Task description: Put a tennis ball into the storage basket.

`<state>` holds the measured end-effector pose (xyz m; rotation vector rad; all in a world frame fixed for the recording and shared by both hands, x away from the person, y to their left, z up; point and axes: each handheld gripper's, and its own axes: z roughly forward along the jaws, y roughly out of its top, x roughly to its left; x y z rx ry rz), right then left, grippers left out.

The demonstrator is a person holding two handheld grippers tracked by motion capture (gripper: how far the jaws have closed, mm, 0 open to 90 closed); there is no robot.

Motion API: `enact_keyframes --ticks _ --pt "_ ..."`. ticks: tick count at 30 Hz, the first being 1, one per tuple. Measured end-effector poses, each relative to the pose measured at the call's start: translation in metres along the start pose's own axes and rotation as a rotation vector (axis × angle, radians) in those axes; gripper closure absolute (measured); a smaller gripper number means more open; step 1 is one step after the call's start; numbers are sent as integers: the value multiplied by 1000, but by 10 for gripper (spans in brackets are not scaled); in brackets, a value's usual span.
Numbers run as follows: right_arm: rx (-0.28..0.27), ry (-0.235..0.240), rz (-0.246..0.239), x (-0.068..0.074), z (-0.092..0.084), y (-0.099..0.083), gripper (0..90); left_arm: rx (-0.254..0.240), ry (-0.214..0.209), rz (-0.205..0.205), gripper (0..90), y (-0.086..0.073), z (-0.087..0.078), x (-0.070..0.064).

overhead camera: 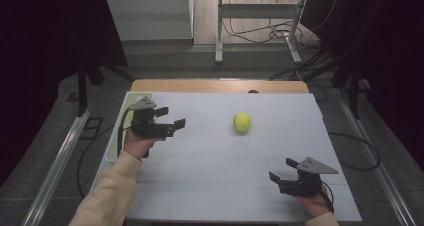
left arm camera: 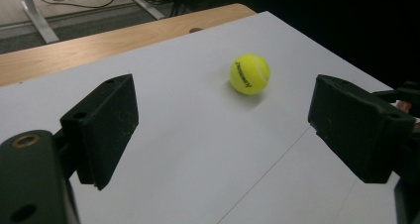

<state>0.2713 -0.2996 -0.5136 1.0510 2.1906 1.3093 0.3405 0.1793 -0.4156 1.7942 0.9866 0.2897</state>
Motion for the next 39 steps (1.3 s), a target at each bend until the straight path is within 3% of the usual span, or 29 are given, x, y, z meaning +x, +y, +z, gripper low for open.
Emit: enact_keyframes --ticks 18,39 --pt "-2 5 0 1 2 1 167 25 -68 41 131 1 26 -12" --pt "1 0 -18 3 5 2 169 70 -83 64 132 4 51 -25"
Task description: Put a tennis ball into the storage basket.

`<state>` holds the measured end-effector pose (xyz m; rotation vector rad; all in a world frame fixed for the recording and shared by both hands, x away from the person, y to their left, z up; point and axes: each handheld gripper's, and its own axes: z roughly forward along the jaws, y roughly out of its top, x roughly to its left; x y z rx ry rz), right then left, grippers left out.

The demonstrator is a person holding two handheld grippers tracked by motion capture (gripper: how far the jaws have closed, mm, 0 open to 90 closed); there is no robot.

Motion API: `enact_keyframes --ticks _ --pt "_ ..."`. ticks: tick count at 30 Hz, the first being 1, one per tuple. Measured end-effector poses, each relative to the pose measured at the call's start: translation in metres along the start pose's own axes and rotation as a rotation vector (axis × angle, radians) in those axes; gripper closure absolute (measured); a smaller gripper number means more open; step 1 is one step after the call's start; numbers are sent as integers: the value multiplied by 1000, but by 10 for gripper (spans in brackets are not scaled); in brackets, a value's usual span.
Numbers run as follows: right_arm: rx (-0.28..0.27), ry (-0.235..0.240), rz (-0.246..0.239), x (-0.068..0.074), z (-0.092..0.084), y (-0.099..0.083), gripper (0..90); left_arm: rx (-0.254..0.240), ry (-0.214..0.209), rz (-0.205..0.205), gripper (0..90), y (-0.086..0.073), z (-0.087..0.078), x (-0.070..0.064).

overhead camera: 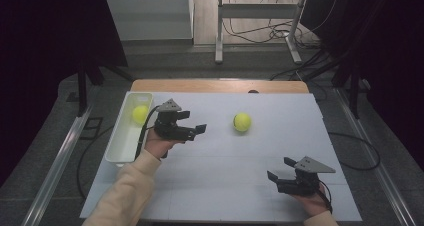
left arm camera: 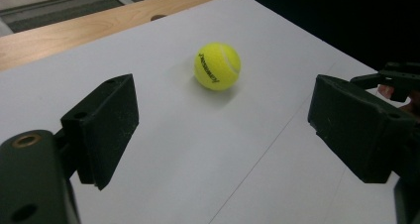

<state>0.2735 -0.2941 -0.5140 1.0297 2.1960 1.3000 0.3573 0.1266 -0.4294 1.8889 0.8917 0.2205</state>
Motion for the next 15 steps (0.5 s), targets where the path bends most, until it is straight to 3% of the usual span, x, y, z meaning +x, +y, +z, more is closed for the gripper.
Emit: enact_keyframes --ticks 15 --pt "9 8 -7 1 4 0 170 29 -11 -6 132 2 25 0"
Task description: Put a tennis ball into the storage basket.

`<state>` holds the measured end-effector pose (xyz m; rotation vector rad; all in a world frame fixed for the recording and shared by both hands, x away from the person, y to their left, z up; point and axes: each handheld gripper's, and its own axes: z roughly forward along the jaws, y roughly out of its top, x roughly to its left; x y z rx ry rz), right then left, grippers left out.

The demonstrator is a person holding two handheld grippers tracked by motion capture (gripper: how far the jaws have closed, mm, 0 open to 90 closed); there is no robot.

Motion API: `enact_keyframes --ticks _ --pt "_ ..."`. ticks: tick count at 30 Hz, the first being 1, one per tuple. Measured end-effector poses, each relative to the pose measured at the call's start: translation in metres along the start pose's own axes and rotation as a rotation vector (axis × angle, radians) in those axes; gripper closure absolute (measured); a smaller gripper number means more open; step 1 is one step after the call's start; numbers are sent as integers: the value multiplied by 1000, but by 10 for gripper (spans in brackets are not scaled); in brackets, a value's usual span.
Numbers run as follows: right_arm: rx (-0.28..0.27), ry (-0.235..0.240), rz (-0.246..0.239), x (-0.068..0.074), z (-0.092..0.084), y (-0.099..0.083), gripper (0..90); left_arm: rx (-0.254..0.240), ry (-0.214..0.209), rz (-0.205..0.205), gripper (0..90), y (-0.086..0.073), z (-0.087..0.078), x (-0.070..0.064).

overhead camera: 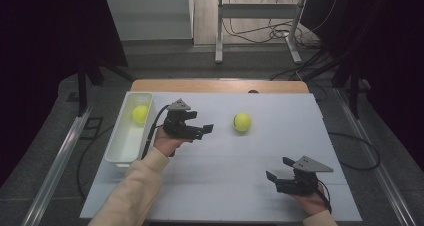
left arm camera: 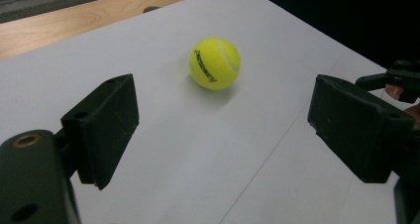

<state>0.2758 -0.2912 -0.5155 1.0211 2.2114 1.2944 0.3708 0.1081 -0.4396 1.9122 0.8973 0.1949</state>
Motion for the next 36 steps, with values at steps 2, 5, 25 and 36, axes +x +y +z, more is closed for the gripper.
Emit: enact_keyframes --ticks 2,5,25,36 --pt "1 1 -2 0 1 0 170 5 -1 -2 133 0 3 0" --pt "0 1 -1 0 0 0 170 15 0 -3 132 1 9 -1" --pt "-1 2 -9 0 -2 0 170 79 -9 30 130 7 50 -10" --pt "-2 6 -7 0 -2 0 170 96 -11 36 131 10 67 -13"
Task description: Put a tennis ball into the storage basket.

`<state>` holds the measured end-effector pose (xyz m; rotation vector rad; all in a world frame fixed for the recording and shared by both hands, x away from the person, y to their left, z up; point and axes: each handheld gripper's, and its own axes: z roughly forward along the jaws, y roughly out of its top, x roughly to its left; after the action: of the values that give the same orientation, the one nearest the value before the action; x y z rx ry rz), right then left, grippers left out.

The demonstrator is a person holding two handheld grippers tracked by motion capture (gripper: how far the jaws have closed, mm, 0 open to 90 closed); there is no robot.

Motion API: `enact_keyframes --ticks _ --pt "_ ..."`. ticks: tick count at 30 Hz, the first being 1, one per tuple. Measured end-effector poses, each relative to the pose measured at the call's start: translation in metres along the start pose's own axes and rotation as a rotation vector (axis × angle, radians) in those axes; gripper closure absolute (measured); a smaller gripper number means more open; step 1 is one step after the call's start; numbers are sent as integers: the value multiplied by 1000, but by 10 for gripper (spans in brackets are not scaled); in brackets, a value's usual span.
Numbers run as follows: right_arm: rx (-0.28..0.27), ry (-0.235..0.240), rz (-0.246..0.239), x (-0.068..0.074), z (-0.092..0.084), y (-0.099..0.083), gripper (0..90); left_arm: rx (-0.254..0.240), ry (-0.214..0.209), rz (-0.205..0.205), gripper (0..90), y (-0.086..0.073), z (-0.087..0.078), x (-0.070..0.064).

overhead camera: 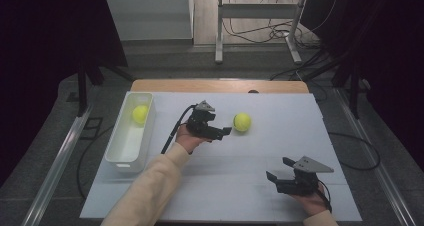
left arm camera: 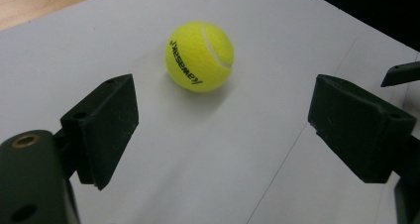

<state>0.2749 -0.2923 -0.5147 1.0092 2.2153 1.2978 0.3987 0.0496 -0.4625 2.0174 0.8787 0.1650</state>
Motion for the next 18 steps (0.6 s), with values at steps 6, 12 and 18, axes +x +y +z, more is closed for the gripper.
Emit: enact_keyframes --ticks 6,12,18 --pt "1 -1 0 0 0 0 170 7 2 -6 131 0 8 2" --pt "3 -3 -3 0 1 0 170 4 9 -5 132 -2 16 5" --pt "6 -7 -6 0 0 -1 170 8 11 -8 132 -3 26 7"
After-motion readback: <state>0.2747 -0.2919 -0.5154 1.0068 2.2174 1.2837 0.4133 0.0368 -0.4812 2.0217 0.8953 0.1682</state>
